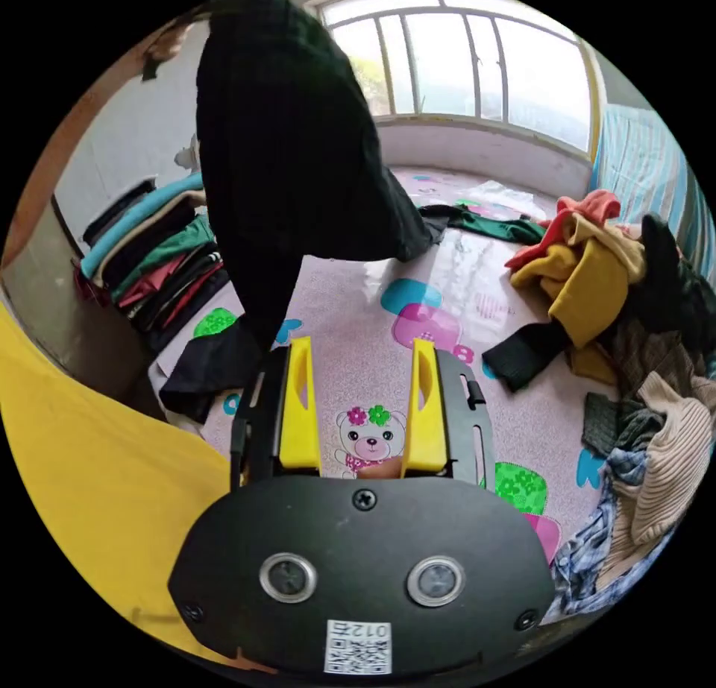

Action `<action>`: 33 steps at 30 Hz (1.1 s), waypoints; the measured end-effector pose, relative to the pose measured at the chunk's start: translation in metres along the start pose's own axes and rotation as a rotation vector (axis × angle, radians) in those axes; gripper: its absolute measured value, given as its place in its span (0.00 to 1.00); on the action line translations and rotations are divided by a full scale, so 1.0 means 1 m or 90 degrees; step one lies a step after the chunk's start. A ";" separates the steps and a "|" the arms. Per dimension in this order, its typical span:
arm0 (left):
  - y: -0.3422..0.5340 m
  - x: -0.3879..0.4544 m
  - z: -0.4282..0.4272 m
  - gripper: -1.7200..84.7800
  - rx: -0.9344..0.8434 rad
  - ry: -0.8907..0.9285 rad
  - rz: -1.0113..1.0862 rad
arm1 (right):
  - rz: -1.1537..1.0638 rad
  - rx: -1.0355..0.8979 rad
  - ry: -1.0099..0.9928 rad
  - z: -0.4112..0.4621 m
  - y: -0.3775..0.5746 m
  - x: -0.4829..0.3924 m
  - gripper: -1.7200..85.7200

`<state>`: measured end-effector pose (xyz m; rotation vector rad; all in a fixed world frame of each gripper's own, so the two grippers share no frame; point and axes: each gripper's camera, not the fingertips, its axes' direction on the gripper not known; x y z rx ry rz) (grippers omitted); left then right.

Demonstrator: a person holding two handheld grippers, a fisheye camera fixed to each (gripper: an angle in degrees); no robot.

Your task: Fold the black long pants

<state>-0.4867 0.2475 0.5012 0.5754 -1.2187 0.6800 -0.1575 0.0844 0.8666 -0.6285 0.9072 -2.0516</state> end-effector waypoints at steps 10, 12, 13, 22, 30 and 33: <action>-0.016 -0.010 -0.109 0.02 0.109 0.055 -0.053 | -0.121 0.248 0.278 -0.065 -0.080 -0.129 0.22; -0.010 -0.011 -0.128 0.02 0.123 0.045 -0.060 | -0.160 0.299 0.320 -0.090 -0.099 -0.141 0.18; -0.008 -0.012 -0.133 0.02 0.124 0.038 -0.061 | -0.176 0.304 0.320 -0.097 -0.104 -0.142 0.15; 0.060 -0.108 -0.230 0.02 0.208 0.054 -0.169 | -0.134 0.437 0.104 -0.344 -0.252 -0.045 0.05; 0.091 -0.094 -0.334 0.03 0.333 -0.048 -0.133 | -0.250 0.509 0.157 -0.475 -0.329 -0.112 0.04; 0.088 -0.112 -0.335 0.03 0.294 0.015 -0.198 | -0.215 0.472 0.131 -0.484 -0.345 -0.114 0.04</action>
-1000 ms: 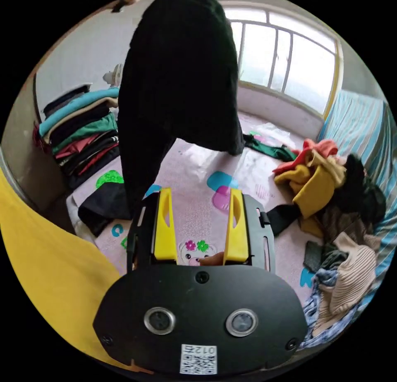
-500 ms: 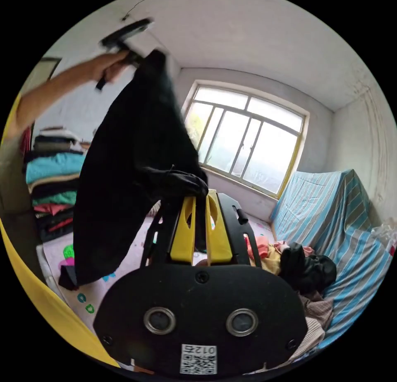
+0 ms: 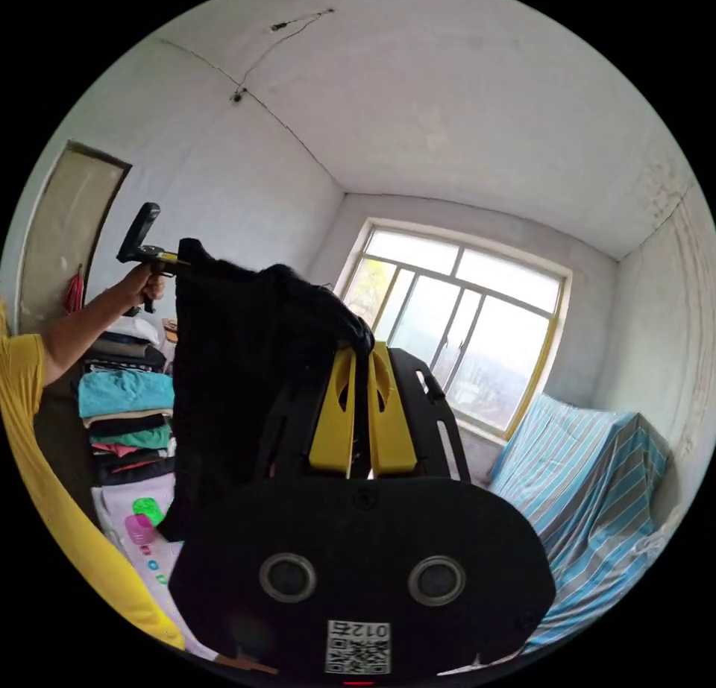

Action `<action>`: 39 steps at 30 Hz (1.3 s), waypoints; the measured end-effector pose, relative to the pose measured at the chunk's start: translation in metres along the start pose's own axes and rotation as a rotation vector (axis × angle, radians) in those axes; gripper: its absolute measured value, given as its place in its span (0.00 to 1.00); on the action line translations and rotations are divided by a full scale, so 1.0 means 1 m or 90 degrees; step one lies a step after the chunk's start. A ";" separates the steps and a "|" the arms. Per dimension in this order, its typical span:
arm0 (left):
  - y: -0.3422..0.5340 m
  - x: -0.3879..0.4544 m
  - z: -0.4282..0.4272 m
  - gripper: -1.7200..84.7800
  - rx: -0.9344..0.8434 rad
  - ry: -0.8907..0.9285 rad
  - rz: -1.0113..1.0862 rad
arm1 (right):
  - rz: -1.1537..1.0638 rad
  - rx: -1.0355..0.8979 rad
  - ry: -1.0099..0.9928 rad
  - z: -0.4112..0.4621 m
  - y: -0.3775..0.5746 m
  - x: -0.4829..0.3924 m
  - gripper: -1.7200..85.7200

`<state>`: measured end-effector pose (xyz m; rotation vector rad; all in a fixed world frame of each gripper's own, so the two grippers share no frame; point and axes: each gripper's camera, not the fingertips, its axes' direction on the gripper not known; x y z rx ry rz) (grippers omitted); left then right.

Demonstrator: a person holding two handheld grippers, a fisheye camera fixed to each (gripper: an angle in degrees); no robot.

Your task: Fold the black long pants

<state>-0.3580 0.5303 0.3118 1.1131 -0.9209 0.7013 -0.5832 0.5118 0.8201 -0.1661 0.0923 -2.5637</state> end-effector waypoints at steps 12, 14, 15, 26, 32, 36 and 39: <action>-0.044 0.087 -0.118 0.04 0.118 -0.103 0.148 | -0.023 0.114 0.035 -0.117 -0.025 -0.028 0.04; -0.054 0.104 -0.144 0.04 0.145 -0.132 0.177 | -0.033 0.139 0.041 -0.142 -0.030 -0.035 0.04; -0.061 0.111 -0.162 0.04 0.157 -0.139 0.192 | -0.046 0.155 0.050 -0.159 -0.035 -0.040 0.04; -0.119 0.119 -0.242 0.04 0.177 -0.167 0.268 | -0.085 0.224 0.075 -0.232 -0.057 -0.049 0.04; -0.155 0.074 -0.214 0.05 0.152 -0.151 0.258 | -0.063 0.223 0.069 -0.212 -0.053 -0.022 0.04; -0.180 0.013 -0.152 0.05 0.101 -0.116 0.226 | -0.037 0.175 0.063 -0.153 -0.037 0.014 0.04; -0.194 -0.050 -0.071 0.05 0.024 -0.072 0.182 | 0.005 0.104 0.042 -0.073 -0.007 0.055 0.04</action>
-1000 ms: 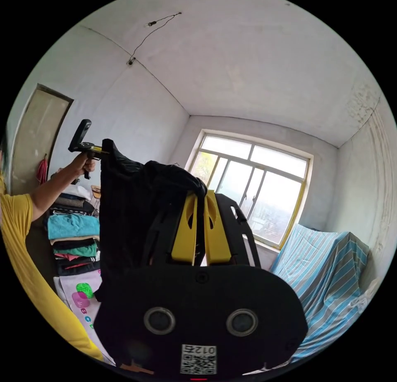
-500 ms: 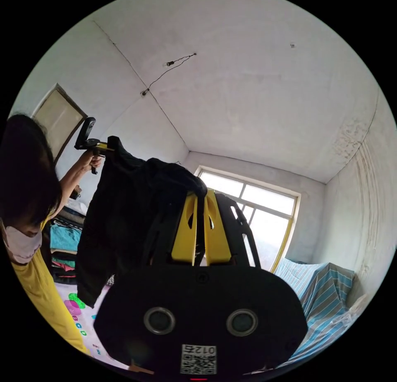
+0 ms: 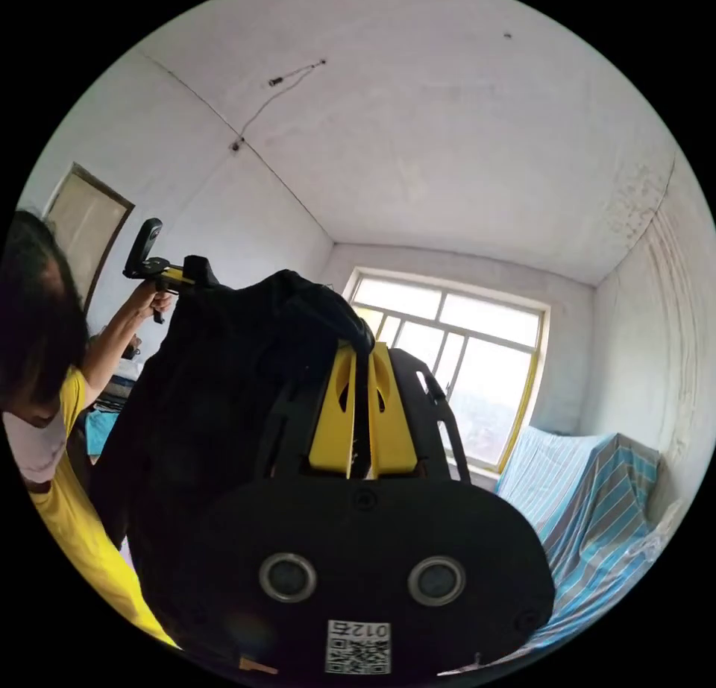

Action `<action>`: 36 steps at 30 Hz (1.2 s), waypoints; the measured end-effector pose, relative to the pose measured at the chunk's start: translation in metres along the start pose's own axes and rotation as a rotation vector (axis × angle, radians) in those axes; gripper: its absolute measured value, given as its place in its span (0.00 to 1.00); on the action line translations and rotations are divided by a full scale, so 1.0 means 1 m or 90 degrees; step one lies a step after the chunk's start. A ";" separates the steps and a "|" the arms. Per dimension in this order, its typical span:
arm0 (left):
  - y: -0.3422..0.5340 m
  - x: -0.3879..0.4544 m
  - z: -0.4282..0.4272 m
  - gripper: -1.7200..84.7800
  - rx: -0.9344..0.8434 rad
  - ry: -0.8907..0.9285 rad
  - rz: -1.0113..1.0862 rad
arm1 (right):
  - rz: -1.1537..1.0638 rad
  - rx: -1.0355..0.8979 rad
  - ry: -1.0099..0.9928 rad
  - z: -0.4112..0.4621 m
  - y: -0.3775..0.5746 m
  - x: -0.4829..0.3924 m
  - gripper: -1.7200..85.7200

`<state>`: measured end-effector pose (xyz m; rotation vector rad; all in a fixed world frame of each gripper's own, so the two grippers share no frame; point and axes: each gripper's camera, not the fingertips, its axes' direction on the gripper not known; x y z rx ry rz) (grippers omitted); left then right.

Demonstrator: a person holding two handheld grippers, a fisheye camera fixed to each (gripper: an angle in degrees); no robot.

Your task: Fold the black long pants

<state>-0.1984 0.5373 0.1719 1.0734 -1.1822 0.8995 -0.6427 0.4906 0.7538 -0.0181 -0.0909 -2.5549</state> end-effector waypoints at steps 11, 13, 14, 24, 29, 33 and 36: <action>0.235 -0.227 0.525 0.11 -0.375 0.233 -0.567 | 0.320 -0.532 0.024 0.452 0.371 0.146 0.06; 0.297 -0.236 0.562 0.11 -0.344 0.237 -0.673 | 0.378 -0.568 0.043 0.478 0.442 0.149 0.05; 0.331 -0.236 0.582 0.11 -0.349 0.238 -0.703 | 0.412 -0.578 0.028 0.484 0.485 0.147 0.04; 0.513 -0.139 0.587 0.09 -0.551 0.363 -0.646 | 0.580 -0.795 -0.112 0.348 0.774 0.080 0.02; 0.557 -0.077 0.505 0.10 -0.684 0.340 -0.590 | 0.651 -0.846 -0.098 0.216 0.823 0.049 0.02; 0.575 -0.037 0.439 0.10 -0.755 0.343 -0.575 | 0.623 -0.890 -0.087 0.133 0.833 0.009 0.02; 0.585 -0.018 0.412 0.10 -0.814 0.314 -0.569 | 0.573 -0.952 -0.090 0.107 0.847 -0.022 0.02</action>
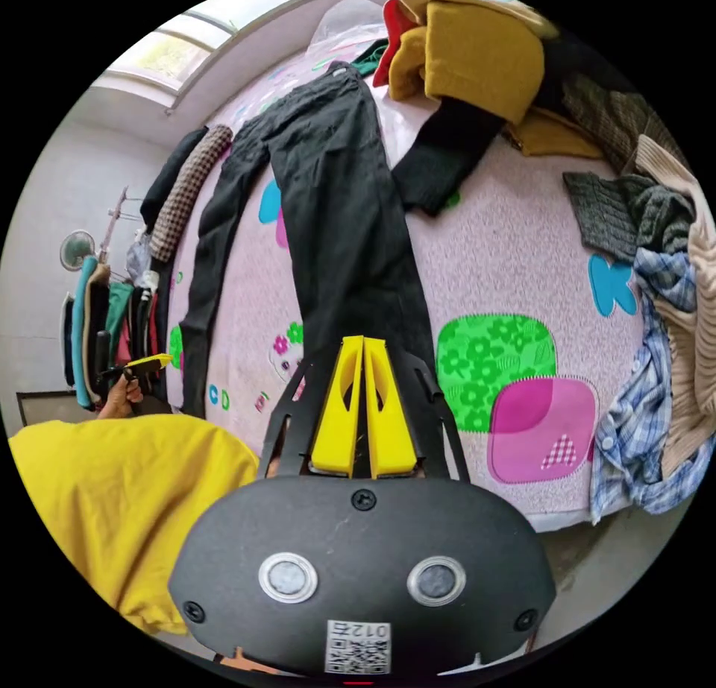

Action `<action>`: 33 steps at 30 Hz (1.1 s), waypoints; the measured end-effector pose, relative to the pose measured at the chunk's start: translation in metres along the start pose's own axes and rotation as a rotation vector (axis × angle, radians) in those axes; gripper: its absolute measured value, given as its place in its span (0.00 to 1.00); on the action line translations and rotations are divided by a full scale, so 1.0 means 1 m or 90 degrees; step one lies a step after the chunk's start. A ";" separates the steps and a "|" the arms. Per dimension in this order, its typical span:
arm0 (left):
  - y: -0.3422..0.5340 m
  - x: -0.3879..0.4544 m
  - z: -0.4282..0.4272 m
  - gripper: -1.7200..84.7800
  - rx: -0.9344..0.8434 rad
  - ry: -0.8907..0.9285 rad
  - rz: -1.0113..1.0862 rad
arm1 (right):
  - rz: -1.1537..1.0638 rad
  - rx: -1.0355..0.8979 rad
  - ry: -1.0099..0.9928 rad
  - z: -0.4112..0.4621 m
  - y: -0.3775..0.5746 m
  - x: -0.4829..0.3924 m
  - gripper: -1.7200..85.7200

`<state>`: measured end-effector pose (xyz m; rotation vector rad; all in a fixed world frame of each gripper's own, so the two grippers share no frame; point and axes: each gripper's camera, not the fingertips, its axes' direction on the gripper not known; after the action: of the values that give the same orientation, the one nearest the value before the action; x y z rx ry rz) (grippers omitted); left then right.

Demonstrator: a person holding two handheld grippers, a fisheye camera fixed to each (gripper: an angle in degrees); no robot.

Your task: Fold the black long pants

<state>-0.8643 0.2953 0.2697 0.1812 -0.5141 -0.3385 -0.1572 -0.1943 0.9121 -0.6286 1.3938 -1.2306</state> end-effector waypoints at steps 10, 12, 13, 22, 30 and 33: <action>0.048 0.001 0.003 0.07 -0.021 -0.050 -0.045 | -0.178 -0.089 0.251 0.064 0.044 -0.052 0.02; 0.055 0.001 -0.002 0.07 -0.013 -0.051 -0.045 | -0.196 -0.074 0.291 0.073 0.056 -0.064 0.02; 0.056 0.000 -0.003 0.07 -0.015 -0.051 -0.043 | -0.194 -0.065 0.296 0.075 0.059 -0.066 0.02; 0.079 -0.042 -0.064 0.10 0.075 -0.051 -0.115 | -0.039 -0.010 0.189 0.076 0.087 -0.046 0.02; 0.052 -0.051 -0.062 0.13 -0.003 -0.103 -0.063 | -0.013 -0.056 0.183 0.088 0.107 -0.063 0.02; 0.051 -0.046 -0.069 0.12 -0.019 -0.145 -0.050 | -0.073 0.025 0.179 0.077 0.127 -0.104 0.02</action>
<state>-0.8526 0.3647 0.2029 0.1342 -0.7285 -0.4456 -0.0261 -0.0861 0.8480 -0.5285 1.5784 -1.4775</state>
